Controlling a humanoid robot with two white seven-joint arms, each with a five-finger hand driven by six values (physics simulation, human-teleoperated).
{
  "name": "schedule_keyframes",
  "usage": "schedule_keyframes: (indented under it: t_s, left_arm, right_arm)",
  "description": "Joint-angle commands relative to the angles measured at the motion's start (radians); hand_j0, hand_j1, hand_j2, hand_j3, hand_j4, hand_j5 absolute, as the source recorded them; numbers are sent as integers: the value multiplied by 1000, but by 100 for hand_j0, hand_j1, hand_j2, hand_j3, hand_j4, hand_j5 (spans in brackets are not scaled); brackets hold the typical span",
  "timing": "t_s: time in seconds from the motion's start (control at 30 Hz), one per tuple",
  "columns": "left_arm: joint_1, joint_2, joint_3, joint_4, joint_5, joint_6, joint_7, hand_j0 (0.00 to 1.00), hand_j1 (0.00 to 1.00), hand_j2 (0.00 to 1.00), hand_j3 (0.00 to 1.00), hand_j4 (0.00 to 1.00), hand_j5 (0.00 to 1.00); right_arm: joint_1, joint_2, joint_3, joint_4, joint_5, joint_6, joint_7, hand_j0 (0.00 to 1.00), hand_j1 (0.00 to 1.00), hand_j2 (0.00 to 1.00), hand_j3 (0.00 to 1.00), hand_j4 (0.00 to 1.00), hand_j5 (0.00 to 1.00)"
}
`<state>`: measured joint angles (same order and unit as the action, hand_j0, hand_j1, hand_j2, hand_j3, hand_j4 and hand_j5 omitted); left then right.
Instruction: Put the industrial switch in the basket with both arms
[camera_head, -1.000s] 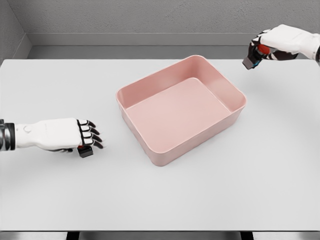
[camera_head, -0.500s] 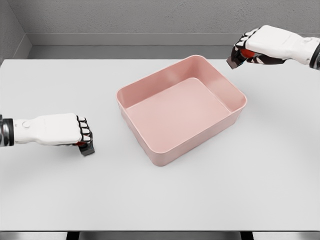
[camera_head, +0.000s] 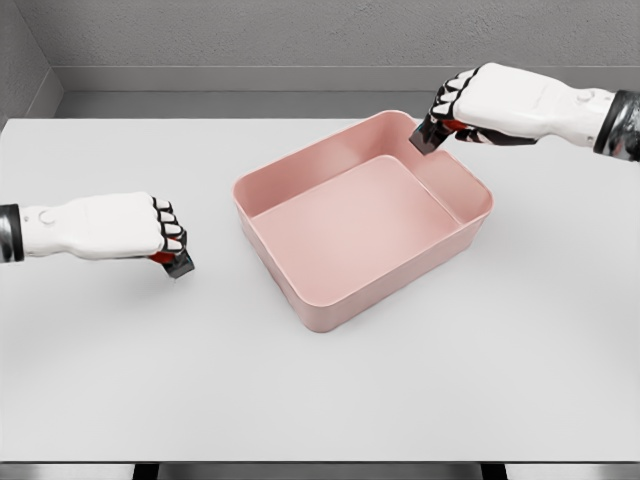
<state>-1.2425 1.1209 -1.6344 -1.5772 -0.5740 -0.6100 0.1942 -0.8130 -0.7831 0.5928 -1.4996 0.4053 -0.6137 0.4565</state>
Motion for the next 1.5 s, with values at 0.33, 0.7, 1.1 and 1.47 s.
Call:
schedule_keyframes:
  t_s: [0.33,0.7,1.1,1.47]
  left_arm:
    - [-57,-18,7,0,37,-1,1,43,43,43,43,43,43]
    - [-100,-59,7,0,66,-1,1,43,43,43,43,43,43]
    - [-129,-81,8,2,89,-1,4,43,43,43,43,43,43]
    - [-156,-92,11,2,108,-1,18,43,43,43,43,43,43]
  right_arm:
    - [15,58,68,-53,-3,3,8,53,53,53,53,53,53]
    - [32,96,93,-50,9,3,41,72,72,72,72,72,72]
    - [26,162,85,-45,47,3,24,74,74,74,74,74,74]
    - [21,196,-18,-33,73,3,7,100,100,100,100,100,100]
